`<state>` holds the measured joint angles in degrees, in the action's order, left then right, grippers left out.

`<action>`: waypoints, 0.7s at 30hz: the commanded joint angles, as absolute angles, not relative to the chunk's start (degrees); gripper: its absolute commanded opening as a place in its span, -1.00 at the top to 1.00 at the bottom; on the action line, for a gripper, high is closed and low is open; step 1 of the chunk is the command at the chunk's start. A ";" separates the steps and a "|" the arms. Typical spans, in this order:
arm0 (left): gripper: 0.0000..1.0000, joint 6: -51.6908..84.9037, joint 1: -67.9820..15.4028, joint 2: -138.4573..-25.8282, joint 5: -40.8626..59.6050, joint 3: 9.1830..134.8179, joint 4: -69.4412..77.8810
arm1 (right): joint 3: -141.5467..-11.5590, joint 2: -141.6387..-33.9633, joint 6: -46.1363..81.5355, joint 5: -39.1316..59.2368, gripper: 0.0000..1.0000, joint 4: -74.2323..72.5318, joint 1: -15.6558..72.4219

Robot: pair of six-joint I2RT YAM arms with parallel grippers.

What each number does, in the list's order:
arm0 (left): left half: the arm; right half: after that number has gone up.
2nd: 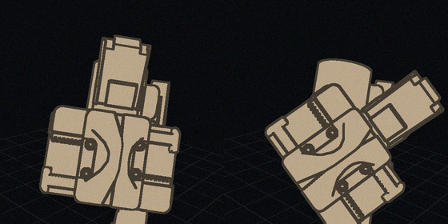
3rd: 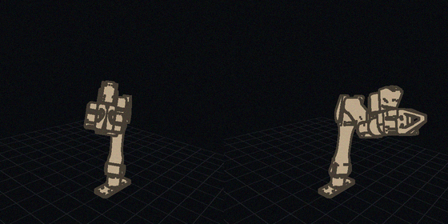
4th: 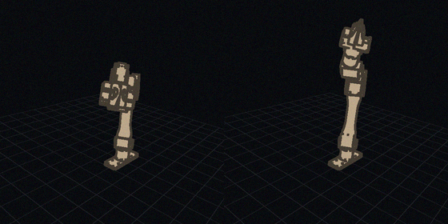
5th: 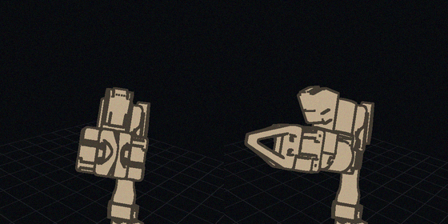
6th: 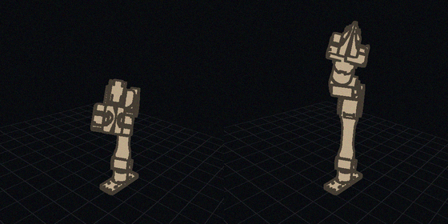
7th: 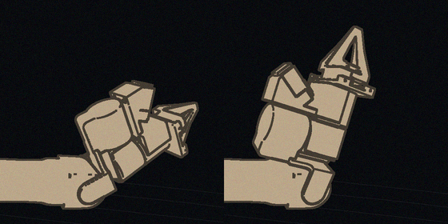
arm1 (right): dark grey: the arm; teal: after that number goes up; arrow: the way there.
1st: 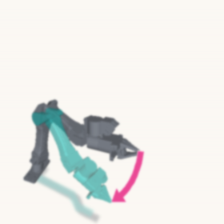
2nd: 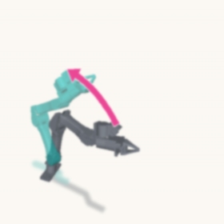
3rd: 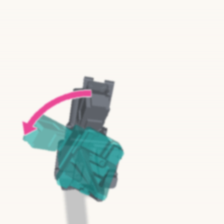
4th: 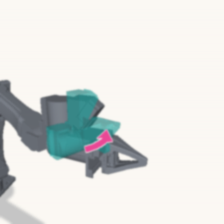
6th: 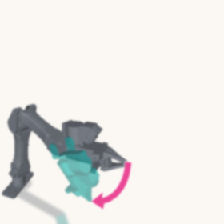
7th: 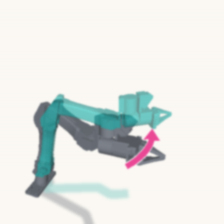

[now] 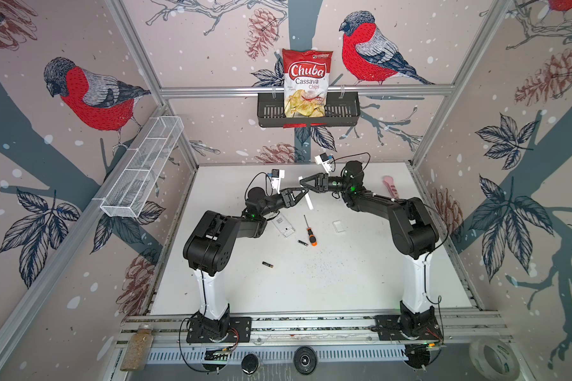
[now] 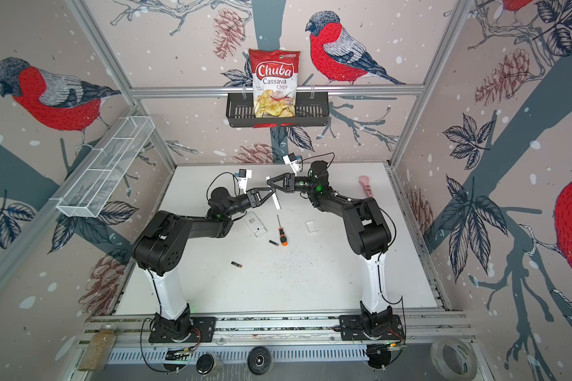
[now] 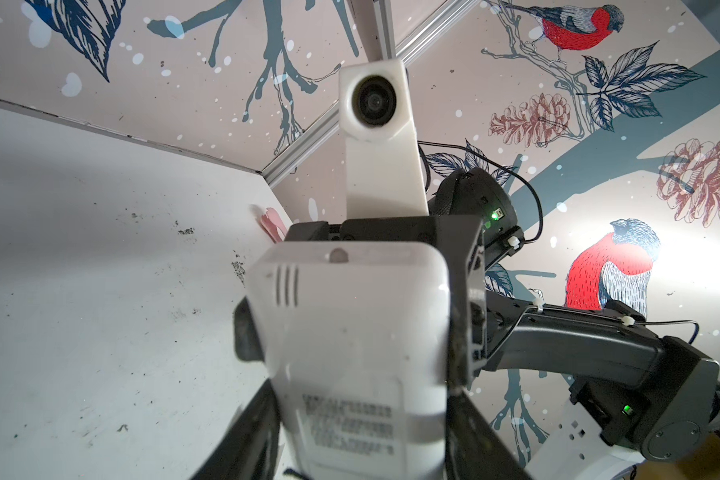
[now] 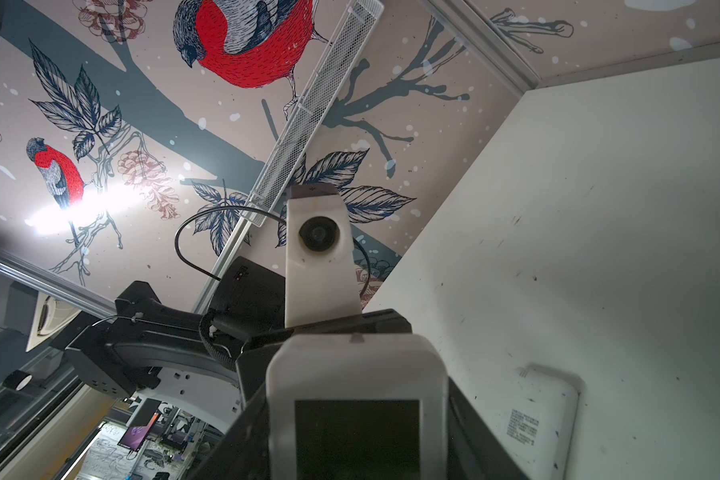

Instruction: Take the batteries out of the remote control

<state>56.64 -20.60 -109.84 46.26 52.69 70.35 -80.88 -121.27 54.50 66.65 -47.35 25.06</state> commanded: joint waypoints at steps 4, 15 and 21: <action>0.07 52.74 -20.48 -109.09 44.21 52.31 72.11 | -82.33 -121.25 53.97 66.38 -0.21 -42.56 24.97; 0.14 52.48 -20.48 -108.33 42.83 51.30 71.82 | -84.70 -121.47 52.85 63.37 -0.98 -40.24 23.87; 0.15 50.27 -20.48 -106.08 38.88 51.57 64.84 | -82.80 -118.91 46.07 56.58 -0.98 -32.23 21.74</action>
<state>52.31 -20.60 -107.33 41.45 51.33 67.09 -83.64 -120.68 50.94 61.04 -36.58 22.52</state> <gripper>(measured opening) 0.559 0.993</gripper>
